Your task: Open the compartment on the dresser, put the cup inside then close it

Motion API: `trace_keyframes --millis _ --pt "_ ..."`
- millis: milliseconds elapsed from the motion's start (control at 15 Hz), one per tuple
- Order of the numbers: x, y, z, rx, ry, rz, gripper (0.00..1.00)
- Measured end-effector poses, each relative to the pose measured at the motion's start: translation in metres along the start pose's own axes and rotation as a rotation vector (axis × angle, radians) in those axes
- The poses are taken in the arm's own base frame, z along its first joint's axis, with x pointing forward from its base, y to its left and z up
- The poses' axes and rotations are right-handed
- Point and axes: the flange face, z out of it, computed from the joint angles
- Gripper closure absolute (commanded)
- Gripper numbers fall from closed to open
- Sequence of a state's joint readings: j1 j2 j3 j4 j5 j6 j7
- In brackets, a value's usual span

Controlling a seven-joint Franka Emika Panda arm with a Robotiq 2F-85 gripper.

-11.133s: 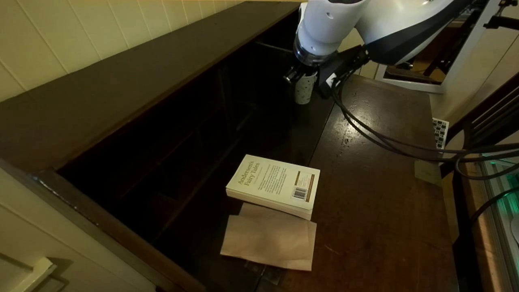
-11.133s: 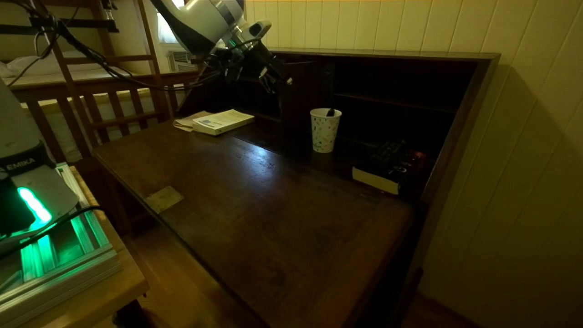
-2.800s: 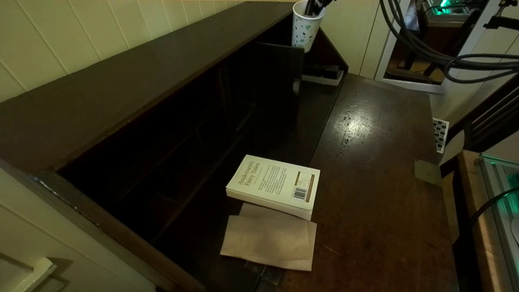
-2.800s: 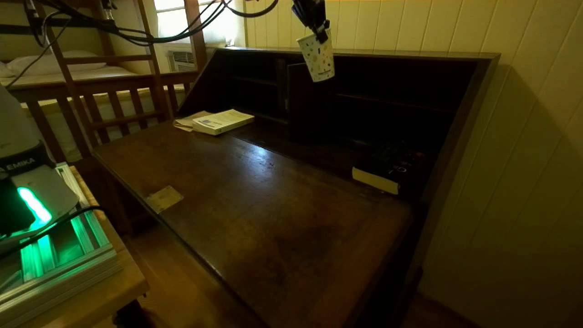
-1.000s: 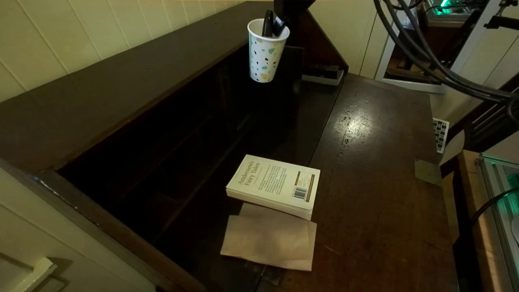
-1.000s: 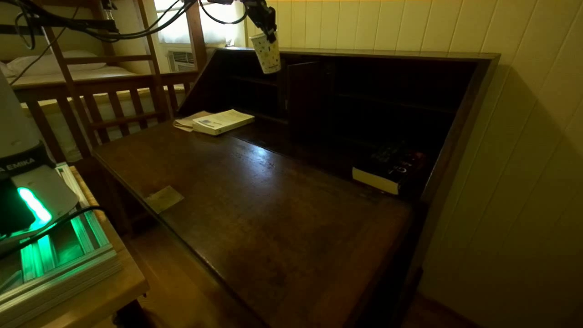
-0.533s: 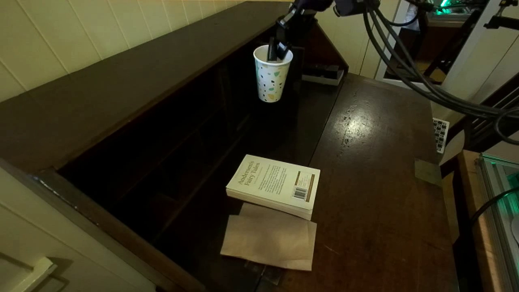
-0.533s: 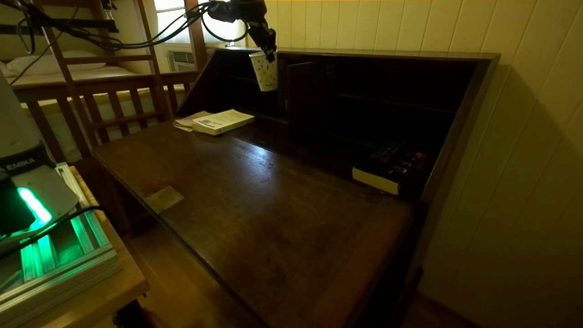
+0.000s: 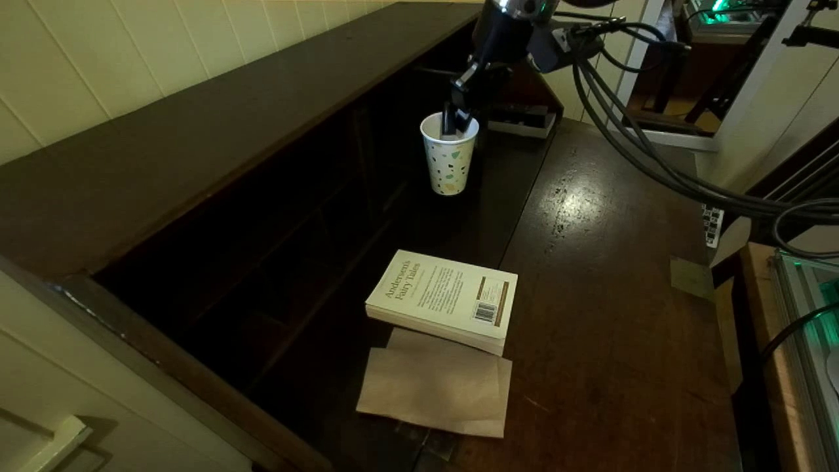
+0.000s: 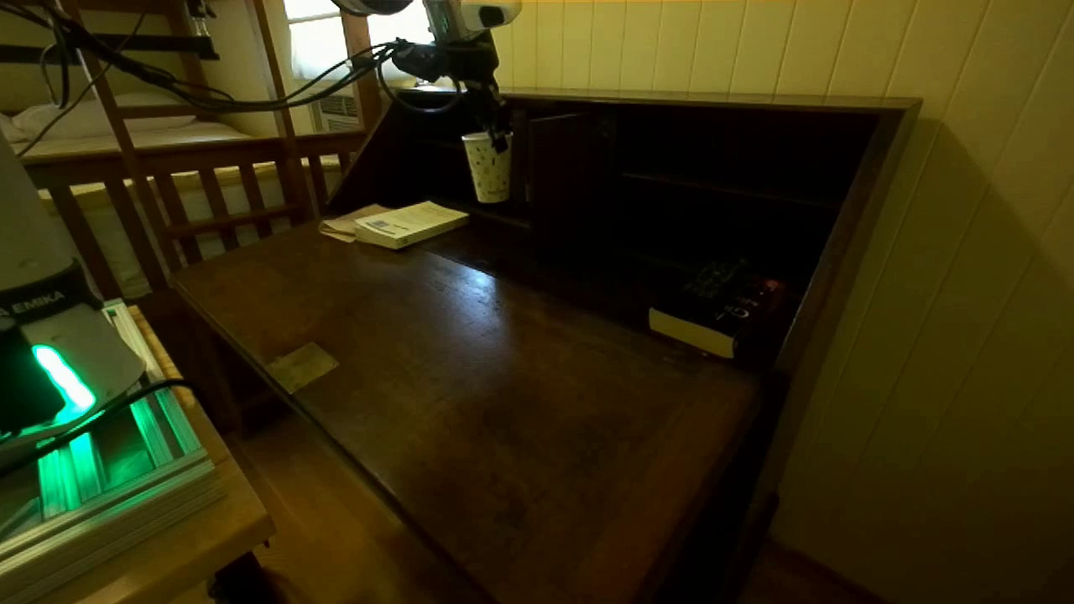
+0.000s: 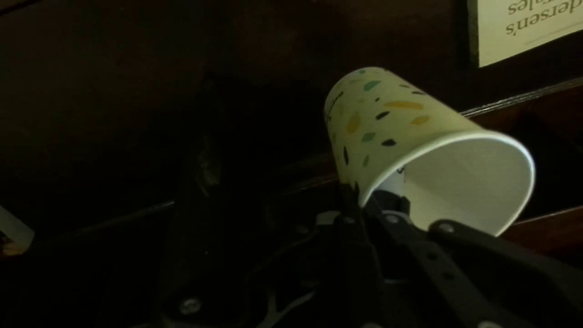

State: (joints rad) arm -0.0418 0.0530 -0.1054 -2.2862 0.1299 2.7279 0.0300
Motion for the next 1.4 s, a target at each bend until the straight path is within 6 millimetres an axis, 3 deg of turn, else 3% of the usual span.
trace_keyframes --millis 400,1400 --pt "0.006 0.005 0.033 -0.018 0.009 0.023 0.99" --pt "0.056 -0.009 0.09 -0.023 0.108 0.055 0.99"
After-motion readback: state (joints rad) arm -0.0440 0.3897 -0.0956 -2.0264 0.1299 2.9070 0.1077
